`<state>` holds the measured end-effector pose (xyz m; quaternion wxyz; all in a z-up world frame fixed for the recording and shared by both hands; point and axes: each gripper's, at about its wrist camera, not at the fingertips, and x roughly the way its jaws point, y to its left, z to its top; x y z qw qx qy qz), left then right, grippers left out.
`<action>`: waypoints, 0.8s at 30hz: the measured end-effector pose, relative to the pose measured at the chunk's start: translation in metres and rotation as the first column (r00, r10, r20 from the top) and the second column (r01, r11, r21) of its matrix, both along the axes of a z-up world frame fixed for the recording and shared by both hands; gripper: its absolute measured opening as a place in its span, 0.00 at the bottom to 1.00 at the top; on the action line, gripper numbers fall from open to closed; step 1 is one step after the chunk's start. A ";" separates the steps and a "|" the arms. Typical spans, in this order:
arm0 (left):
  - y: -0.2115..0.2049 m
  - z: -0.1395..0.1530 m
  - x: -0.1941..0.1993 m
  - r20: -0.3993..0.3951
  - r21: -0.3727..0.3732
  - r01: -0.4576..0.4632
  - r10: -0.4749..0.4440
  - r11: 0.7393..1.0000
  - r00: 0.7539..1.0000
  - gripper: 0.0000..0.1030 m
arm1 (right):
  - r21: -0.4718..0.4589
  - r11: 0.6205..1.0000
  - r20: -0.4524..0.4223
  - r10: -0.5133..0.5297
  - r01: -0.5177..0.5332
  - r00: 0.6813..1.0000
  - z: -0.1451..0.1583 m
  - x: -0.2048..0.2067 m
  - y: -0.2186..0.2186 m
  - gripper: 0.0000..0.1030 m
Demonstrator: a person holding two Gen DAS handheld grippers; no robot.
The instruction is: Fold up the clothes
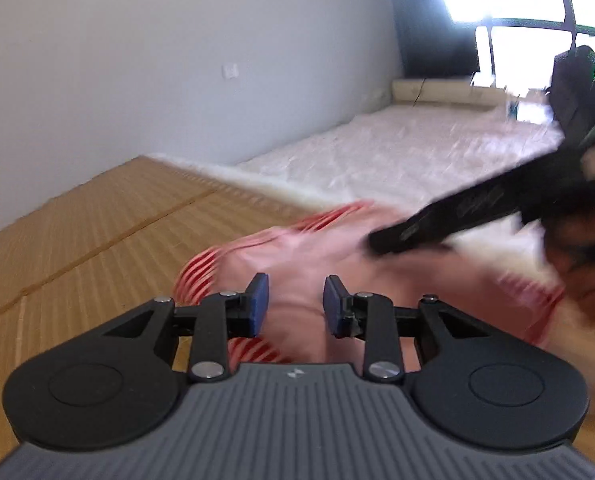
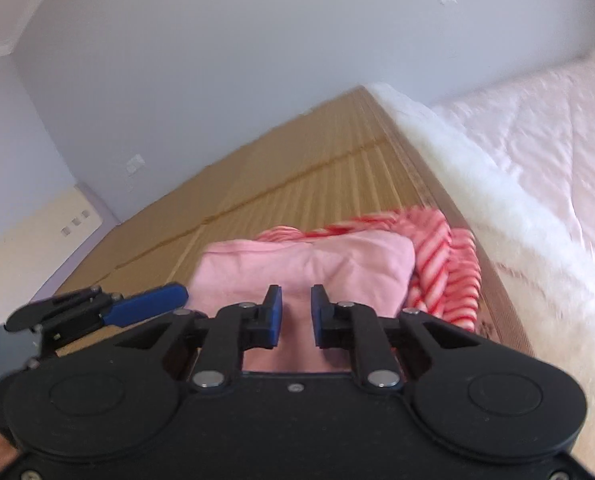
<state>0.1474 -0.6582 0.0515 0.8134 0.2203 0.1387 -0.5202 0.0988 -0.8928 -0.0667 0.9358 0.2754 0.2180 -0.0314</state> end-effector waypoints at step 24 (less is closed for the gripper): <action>0.059 -0.035 -0.071 0.132 0.120 0.052 -0.068 0.991 0.989 0.38 | -0.246 0.955 -0.123 -0.199 0.165 0.972 -0.004 -0.075 0.049 0.33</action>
